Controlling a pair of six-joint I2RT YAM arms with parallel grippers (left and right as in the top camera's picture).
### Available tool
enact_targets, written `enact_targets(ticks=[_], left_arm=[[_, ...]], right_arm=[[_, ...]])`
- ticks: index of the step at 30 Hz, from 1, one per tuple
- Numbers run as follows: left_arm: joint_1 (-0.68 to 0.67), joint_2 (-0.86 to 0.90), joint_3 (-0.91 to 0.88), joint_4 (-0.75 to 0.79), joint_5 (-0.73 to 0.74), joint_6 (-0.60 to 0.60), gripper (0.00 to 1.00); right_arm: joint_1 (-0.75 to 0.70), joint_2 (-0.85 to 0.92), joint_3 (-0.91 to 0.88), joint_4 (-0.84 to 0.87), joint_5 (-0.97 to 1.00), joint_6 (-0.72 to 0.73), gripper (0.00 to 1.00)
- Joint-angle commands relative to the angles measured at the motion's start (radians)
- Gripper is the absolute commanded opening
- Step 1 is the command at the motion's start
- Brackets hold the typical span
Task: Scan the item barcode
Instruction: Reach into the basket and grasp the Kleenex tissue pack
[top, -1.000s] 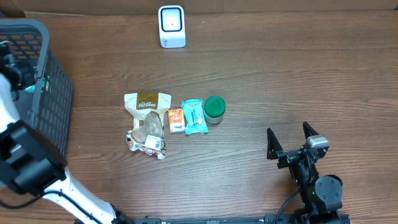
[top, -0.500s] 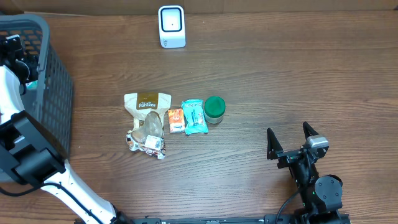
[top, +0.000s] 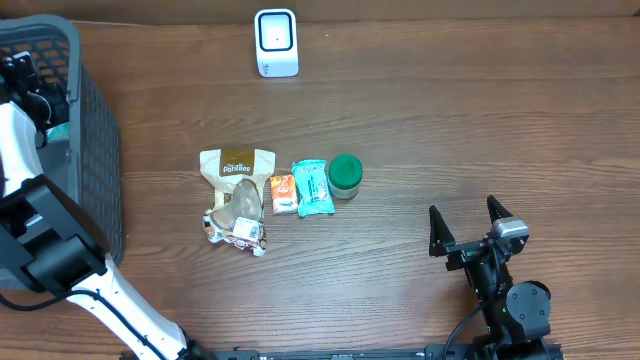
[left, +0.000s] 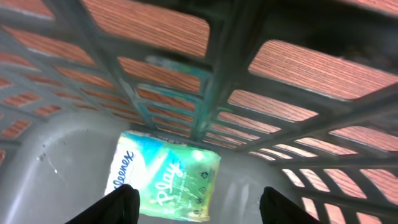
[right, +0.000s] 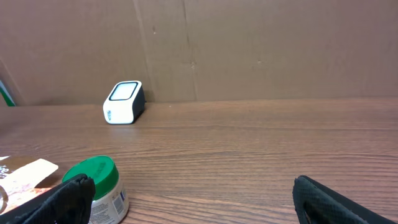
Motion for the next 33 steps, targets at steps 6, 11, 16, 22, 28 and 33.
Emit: enact_targets(ticks=[6,11,16,22,28,33], left_arm=[[0.008,0.071,-0.044,-0.142,-0.092,-0.250,0.66],[0.008,-0.001,-0.044,-0.165,-0.101,-0.303,0.69],[0.009,-0.029,-0.045,-0.129,-0.143,-0.371,0.68],[0.007,0.011,-0.047,-0.042,-0.171,-0.411,0.64],[0.006,0.073,-0.047,0.069,-0.159,-0.411,0.65],[0.003,0.108,-0.047,0.097,-0.108,-0.410,0.65]], right_arm=[[-0.002,-0.011,-0.011,0.006,-0.005,-0.004,1.00],[-0.002,-0.011,-0.011,0.006,-0.005,-0.004,1.00],[-0.002,-0.011,-0.011,0.006,-0.005,-0.004,1.00],[-0.002,-0.011,-0.011,0.006,-0.005,-0.004,1.00],[-0.002,-0.011,-0.011,0.006,-0.005,-0.004,1.00],[-0.002,-0.011,-0.011,0.006,-0.005,-0.004,1.00]])
